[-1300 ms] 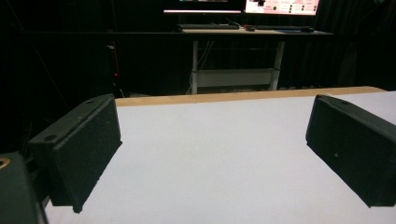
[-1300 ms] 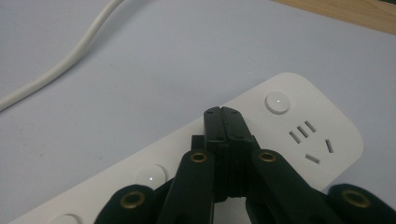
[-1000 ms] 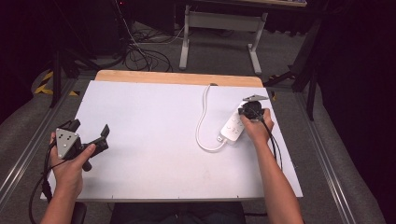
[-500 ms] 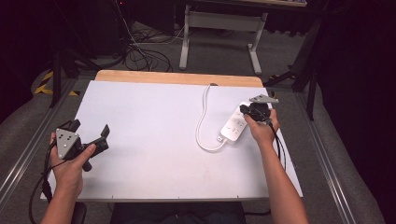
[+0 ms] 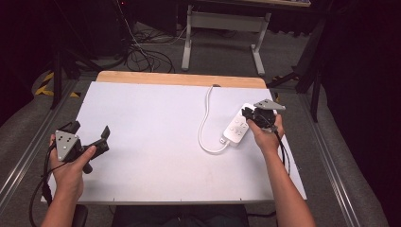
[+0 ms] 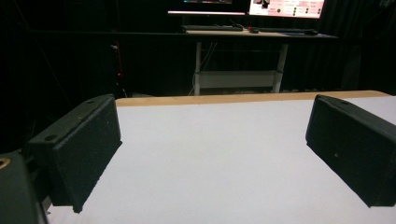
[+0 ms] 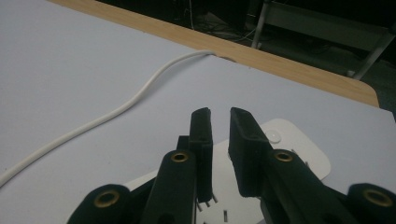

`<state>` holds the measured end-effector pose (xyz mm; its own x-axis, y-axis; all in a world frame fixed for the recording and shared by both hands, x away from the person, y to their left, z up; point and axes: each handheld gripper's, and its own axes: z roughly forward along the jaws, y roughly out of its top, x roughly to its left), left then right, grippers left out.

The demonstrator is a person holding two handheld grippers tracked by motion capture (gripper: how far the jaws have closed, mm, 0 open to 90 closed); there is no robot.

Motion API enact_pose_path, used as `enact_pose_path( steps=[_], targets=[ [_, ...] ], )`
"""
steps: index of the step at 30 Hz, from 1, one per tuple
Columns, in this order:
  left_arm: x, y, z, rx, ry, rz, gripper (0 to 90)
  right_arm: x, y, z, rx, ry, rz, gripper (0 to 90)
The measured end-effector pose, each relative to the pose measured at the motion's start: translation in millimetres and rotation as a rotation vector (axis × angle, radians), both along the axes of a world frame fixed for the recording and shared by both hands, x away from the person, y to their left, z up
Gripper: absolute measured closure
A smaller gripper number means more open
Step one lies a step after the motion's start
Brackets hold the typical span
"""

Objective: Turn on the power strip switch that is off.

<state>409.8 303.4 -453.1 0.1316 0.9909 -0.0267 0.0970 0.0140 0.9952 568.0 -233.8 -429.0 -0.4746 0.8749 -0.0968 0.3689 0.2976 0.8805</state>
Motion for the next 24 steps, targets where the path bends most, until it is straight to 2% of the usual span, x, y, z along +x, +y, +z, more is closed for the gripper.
enact_pose_path(
  steps=[3, 6, 24],
  targets=[
    [0.6, -0.5, 0.0, 0.000, -0.001, -0.002, 3.8, -2.8, -0.7, 0.8, 0.003, -0.001, 0.001, 77.4],
    [0.6, -0.4, 0.0, -0.004, 0.000, -0.003, 3.9, -6.2, -2.3, 1.0, 0.004, -0.004, -0.017, 70.9],
    [-0.2, 0.5, 0.8, -0.005, -0.008, 0.009, 4.1, -25.0, -7.5, 12.6, 0.047, -0.029, 0.001, 67.7]
  ],
)
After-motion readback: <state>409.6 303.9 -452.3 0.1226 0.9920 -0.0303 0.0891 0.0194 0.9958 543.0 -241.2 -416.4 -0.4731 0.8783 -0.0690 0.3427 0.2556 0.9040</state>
